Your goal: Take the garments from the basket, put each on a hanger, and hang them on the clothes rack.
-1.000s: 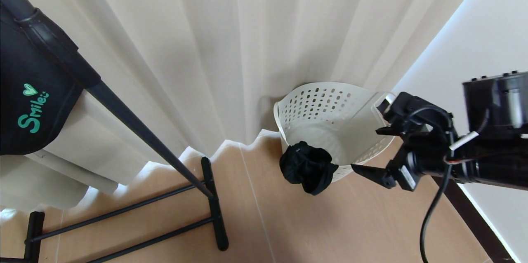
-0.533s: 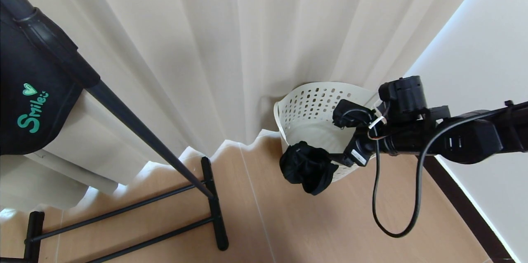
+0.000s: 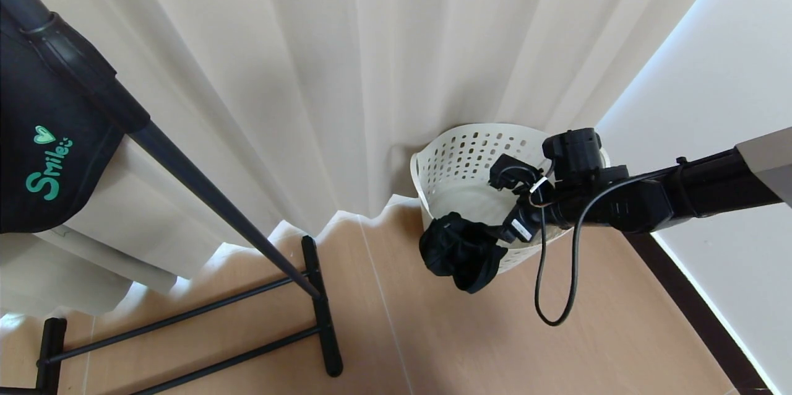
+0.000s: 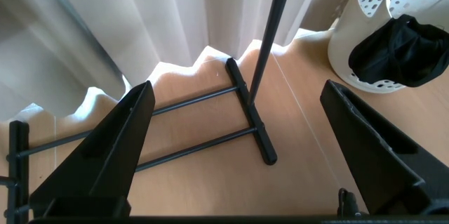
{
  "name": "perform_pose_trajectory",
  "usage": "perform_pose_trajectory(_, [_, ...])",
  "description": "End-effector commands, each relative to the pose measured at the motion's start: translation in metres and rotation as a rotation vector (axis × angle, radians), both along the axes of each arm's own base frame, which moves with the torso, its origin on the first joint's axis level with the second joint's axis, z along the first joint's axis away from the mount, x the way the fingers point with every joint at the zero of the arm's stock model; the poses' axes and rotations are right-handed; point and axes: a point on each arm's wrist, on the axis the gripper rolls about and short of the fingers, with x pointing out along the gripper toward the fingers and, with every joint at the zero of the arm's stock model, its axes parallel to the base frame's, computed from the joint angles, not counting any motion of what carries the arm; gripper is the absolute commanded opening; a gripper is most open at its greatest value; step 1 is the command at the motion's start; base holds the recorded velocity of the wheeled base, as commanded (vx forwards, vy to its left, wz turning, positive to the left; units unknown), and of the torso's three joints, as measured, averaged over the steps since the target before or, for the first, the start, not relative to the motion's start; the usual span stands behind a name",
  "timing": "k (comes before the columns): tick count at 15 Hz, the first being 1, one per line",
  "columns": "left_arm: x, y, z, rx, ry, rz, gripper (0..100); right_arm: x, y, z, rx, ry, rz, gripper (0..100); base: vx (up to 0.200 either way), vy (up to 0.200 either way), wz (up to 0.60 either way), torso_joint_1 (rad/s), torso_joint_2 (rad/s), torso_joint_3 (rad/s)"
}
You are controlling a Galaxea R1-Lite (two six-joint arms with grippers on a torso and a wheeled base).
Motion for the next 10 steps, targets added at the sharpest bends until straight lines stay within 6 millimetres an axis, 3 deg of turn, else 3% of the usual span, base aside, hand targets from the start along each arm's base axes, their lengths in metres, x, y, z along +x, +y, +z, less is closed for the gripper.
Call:
perform_pose_trajectory(1, [0.000,0.000,0.000,0.000,-0.001,0.000,100,0.018,0.003,-0.018,0.030,0.032,-0.037,100,0.000,0.000,0.00,0.000,0.00,0.000])
perform_pose_trajectory(10, [0.000,0.000,0.000,0.000,-0.001,0.000,100,0.043,0.011,-0.045,0.065,0.061,-0.119,100,0.000,0.000,0.00,0.000,0.00,0.000])
